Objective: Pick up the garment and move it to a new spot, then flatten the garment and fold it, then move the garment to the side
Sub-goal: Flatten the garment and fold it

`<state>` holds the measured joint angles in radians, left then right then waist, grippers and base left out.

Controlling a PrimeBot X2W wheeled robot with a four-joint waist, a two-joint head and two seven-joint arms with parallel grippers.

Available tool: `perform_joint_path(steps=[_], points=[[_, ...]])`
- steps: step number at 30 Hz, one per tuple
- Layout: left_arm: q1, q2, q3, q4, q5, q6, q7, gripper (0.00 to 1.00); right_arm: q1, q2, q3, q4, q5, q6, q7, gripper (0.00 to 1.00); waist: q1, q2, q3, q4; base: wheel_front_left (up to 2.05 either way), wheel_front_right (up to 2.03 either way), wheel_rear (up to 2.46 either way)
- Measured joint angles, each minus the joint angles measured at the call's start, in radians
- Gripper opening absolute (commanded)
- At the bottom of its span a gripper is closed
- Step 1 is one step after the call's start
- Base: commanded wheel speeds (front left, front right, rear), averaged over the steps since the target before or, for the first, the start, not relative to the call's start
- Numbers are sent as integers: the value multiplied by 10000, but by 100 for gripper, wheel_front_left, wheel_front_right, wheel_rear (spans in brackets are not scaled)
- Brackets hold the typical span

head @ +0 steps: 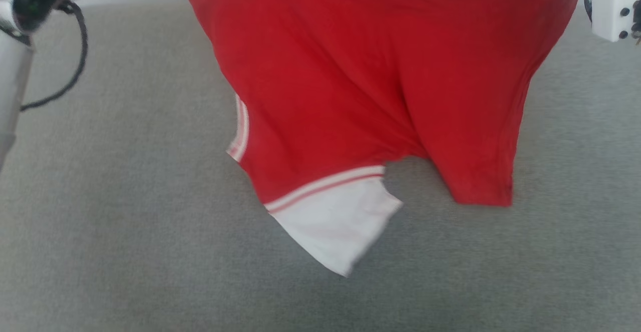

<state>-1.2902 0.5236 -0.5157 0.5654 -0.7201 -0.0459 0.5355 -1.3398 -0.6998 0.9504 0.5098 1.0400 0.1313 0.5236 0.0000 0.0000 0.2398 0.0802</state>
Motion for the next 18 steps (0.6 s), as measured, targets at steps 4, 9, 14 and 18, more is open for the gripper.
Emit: perform_joint_path(steps=[4, 9, 14, 18], points=[[-293, 36, -35, 113, 42, -44, 54, 0, -6, -98, -107, -284, -13, 0, -13, 0, 0, 0, -317, -238, 0, 0, 0], [-640, 48, -123, 222, 151, -117, 111, 0, -5, -130, -309, -575, -40, 0, -59, 0, -1, 0, -735, -541, 0, 0, 0], [-945, 38, -146, 399, 265, -130, -21, 0, -3, -94, -527, -644, -307, 0, -274, 0, 0, 0, -881, -714, 0, 0, 0], [-1289, 36, -174, 694, 520, -111, -550, 0, -154, 182, -828, -165, -876, 0, -744, 0, 0, 0, -671, -764, 0, 0, 0]])
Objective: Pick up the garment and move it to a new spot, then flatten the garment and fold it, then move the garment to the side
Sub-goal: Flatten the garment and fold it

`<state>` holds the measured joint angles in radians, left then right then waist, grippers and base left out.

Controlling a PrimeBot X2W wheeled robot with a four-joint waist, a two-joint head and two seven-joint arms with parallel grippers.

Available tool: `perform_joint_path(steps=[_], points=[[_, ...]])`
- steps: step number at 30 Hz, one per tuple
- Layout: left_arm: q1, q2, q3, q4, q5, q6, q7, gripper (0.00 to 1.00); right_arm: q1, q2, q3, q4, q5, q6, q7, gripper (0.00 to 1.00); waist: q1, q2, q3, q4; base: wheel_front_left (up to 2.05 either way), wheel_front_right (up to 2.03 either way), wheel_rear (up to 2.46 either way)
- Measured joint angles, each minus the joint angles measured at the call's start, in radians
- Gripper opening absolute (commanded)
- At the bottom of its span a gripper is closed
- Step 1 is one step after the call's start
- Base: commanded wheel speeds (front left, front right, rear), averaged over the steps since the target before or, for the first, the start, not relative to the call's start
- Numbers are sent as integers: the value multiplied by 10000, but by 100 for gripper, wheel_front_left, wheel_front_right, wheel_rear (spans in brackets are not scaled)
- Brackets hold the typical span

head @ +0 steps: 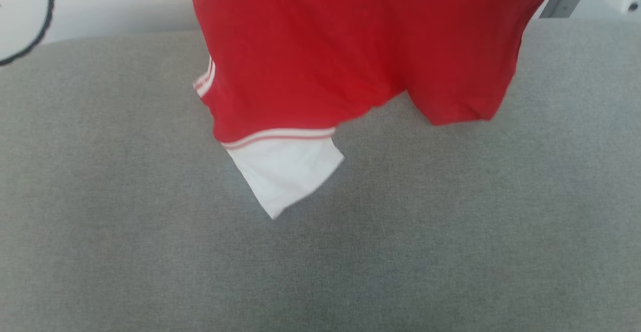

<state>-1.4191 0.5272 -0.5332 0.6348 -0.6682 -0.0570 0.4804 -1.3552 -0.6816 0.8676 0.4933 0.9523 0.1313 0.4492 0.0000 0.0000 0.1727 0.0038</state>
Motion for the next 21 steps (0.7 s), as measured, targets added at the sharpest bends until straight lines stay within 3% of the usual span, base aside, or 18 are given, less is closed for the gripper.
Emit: perform_joint_path(steps=[9, 18, 21], points=[[-1304, -276, -35, 1254, 859, 326, -2276, 0, -1195, 1256, -284, 2192, -1421, 4, -1593, 0, 0, 0, 952, -46, 0, 0, 0], [-3483, -702, -19, 2431, 1971, 838, -6117, 0, -3319, 2339, -953, 5055, -4383, 6, -5856, 0, 0, 0, 2205, 5, 0, 0, 0], [-3691, -934, -58, 2821, 2046, 667, -6961, 0, -3466, 2786, -978, 5967, -4986, 4, -6286, 0, 0, 0, 2512, 87, 0, 0, 0]])
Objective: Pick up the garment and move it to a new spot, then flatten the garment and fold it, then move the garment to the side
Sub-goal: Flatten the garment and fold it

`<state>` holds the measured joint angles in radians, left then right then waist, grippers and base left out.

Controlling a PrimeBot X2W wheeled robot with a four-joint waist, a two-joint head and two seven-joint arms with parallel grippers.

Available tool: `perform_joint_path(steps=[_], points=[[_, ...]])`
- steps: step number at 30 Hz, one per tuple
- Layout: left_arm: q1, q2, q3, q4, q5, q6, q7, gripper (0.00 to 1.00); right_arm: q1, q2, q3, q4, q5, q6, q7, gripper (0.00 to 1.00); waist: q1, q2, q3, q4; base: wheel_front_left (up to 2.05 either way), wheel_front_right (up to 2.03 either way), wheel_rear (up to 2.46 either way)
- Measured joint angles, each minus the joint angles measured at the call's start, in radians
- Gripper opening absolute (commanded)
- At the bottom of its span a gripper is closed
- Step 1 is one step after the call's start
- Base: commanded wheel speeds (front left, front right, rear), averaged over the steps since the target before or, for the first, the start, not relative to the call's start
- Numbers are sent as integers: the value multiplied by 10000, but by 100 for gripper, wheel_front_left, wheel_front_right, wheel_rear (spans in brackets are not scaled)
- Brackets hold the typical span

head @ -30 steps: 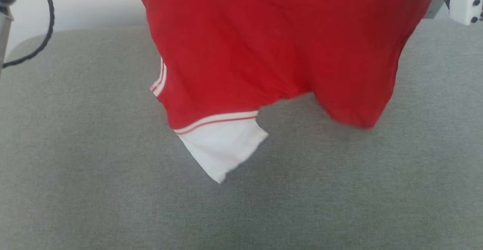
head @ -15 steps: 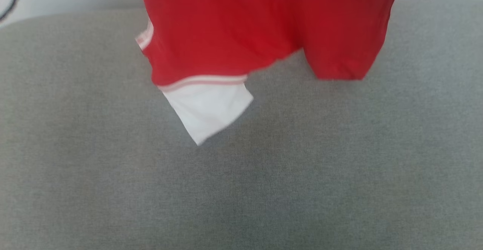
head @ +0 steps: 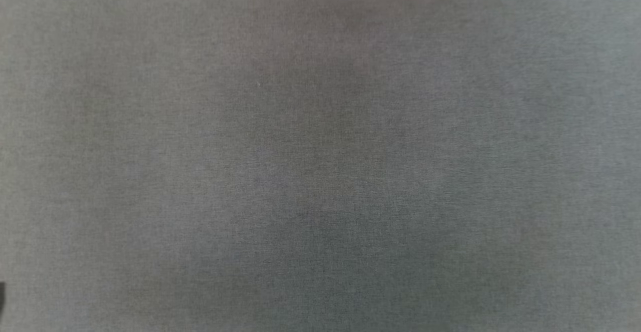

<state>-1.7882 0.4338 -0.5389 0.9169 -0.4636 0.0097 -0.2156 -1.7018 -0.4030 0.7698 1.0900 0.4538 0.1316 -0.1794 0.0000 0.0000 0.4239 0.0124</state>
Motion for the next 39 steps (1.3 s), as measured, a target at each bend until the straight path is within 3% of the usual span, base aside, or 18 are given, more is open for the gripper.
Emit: perform_joint_path(steps=[4, 8, 12, 15, 22, 27, 31, 39], points=[[424, -180, -245, 775, -31, -736, -198, 0, 599, 477, 399, 546, 8, 0, 230, 0, 0, 0, 163, 208, 0, 0, 0], [1347, -372, -456, 1532, -443, -1231, 194, 0, 1741, 665, 851, 385, 911, 0, 911, 0, 0, 0, 77, 382, 0, 0, 0], [2402, -602, -874, 1829, -1068, -1388, 1329, 0, 2763, 232, 1597, -399, 1868, 0, 1841, 0, 0, 0, -119, 562, 0, 0, 0], [3419, -583, -1452, 1206, -1852, -1390, 2357, 0, 3359, -274, 2065, -1187, 2698, 0, 2376, 0, 0, 0, -311, 681, 0, 0, 0], [5664, 516, -2326, -598, -4004, -1390, 4847, 0, 4632, -1494, 3035, -3057, 4353, -2, 3164, 0, 0, 0, -772, 908, 0, 0, 0], [6991, 1269, -2569, -1712, -4625, -1377, 5937, 0, 5348, -2393, 3641, -4259, 5152, -2, 3751, 0, 0, 0, -1025, 1006, 0, 0, 0], [8084, 1707, -2621, -2880, -4959, -865, 6598, 0, 5824, -3024, 3829, -5101, 5659, 0, 3833, 0, 0, 0, -1168, 1055, 0, 0, 0], [10467, 2807, -2608, -6015, -5593, 880, 7331, 0, 6957, -4002, 3939, -6418, 6249, 0, 3647, 0, 0, 0, -1349, 1064, 0, 0, 0]])
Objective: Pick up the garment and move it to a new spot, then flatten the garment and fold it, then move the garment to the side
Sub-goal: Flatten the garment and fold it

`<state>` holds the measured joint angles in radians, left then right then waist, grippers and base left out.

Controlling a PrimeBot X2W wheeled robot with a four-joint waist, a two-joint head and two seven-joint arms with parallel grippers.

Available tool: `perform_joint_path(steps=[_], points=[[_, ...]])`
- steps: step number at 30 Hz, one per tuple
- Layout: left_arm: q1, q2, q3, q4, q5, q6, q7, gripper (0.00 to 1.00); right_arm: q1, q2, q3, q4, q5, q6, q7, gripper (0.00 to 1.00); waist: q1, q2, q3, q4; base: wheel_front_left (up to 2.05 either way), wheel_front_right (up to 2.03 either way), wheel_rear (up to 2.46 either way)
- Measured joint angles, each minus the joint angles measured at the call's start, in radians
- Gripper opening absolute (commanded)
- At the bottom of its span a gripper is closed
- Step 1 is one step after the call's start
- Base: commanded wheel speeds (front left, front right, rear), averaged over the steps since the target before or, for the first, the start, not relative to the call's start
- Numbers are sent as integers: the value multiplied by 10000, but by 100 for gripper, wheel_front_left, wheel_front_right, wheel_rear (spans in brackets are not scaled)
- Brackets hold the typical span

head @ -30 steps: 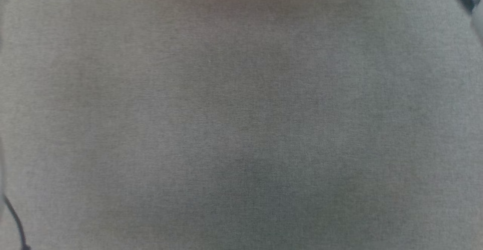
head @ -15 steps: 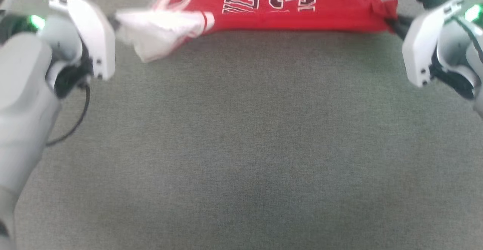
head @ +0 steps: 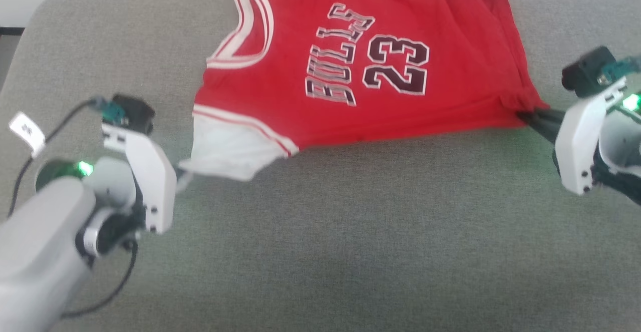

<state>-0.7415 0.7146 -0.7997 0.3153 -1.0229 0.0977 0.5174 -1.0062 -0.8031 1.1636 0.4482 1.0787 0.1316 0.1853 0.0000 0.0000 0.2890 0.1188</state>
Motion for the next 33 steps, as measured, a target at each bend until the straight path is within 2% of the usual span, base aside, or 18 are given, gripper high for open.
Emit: perform_joint_path(steps=[6, 10, 11, 27, 33], points=[[1579, 848, 130, -2102, -441, 1313, 188, 0, 1057, -512, -15, -838, 389, 0, -184, 0, 0, 0, -67, -55, 0, 0, 0], [2496, 1358, 263, -3168, -746, 2004, 178, 0, 1816, -786, -92, -1354, 694, 0, -244, 0, 0, 0, -118, -140, 0, 0, 0], [2496, 1358, 263, -3168, -746, 2004, 178, 0, 1816, -786, -92, -1354, 694, 0, -244, 0, 0, 0, -118, -140, 0, 0, 0], [5059, 3039, 497, -5522, -1831, 3777, 579, 0, 4510, -1894, -648, -3384, 1536, 2, 169, 0, 0, 0, -317, -496, 0, 0, 0], [4789, 3657, 951, -6201, -1578, 3917, 288, 0, 4791, -1833, -1523, -3336, 1436, 4, -228, 0, 0, 0, -338, -659, 0, 0, 0]])
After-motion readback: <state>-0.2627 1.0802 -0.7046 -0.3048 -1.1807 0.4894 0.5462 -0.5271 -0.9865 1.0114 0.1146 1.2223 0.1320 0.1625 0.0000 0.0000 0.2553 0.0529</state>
